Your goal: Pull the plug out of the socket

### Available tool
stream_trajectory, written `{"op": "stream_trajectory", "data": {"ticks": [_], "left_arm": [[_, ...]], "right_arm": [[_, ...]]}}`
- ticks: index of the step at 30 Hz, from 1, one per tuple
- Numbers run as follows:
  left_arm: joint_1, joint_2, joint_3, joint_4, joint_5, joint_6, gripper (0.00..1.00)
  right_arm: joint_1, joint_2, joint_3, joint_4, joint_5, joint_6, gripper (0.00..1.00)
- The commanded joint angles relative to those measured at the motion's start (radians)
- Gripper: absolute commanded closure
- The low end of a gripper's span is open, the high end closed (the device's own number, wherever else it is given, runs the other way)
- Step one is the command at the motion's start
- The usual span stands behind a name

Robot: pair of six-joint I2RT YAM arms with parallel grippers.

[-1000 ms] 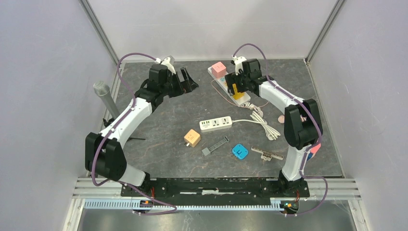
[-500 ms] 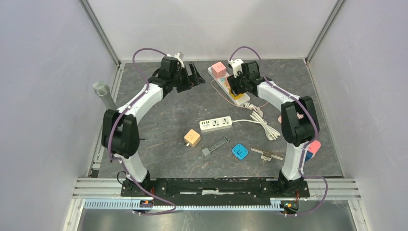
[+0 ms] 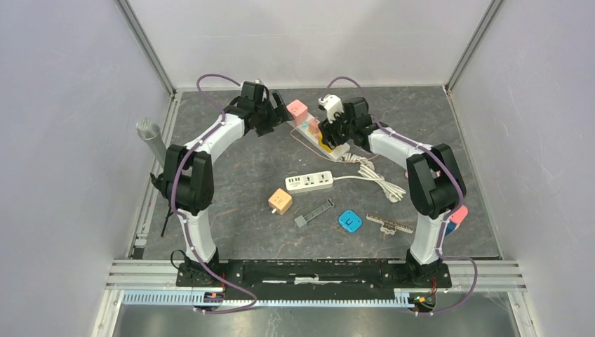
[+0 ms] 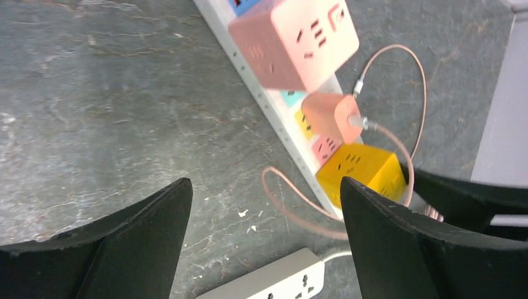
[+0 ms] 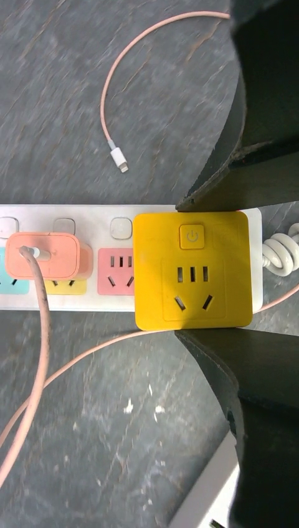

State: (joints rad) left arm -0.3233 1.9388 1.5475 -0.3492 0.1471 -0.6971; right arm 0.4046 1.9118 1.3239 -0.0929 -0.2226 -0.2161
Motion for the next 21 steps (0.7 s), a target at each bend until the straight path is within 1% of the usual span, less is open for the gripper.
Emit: {"op": "stream_trajectory", "data": {"ticks": [1, 3, 6, 8, 10, 13, 14, 17, 18, 21], "left_arm": [[0.035, -0.029, -0.057, 0.048, -0.037, -0.072, 0.07], [0.034, -0.021, -0.079, 0.078, 0.016, -0.072, 0.09], [0.034, 0.005, -0.109, 0.108, 0.072, -0.095, 0.17], [0.034, 0.018, -0.122, 0.130, 0.093, -0.098, 0.20], [0.034, 0.028, -0.126, 0.160, 0.107, -0.094, 0.22], [0.034, 0.056, -0.111, 0.201, 0.129, -0.091, 0.22], [0.033, 0.069, -0.103, 0.213, 0.135, -0.093, 0.23], [0.026, 0.103, -0.097, 0.252, 0.124, -0.112, 0.26], [0.022, 0.114, -0.096, 0.263, 0.117, -0.124, 0.27], [0.002, 0.151, -0.084, 0.291, 0.100, -0.149, 0.31]], "right_arm": [[0.063, -0.018, -0.024, -0.001, -0.117, -0.008, 0.57], [0.069, -0.012, -0.022, 0.003, -0.091, 0.004, 0.46], [0.073, -0.009, -0.022, 0.021, -0.057, 0.038, 0.29], [0.074, -0.010, -0.025, 0.036, -0.046, 0.058, 0.21], [0.076, -0.010, -0.030, 0.048, -0.040, 0.069, 0.17], [0.076, -0.004, -0.029, 0.049, -0.039, 0.070, 0.17], [0.077, -0.002, -0.030, 0.048, -0.039, 0.069, 0.18], [0.079, 0.005, -0.026, 0.044, -0.050, 0.061, 0.25], [0.079, 0.007, -0.024, 0.044, -0.051, 0.055, 0.30], [0.084, 0.013, -0.017, 0.039, -0.041, 0.039, 0.35]]}}
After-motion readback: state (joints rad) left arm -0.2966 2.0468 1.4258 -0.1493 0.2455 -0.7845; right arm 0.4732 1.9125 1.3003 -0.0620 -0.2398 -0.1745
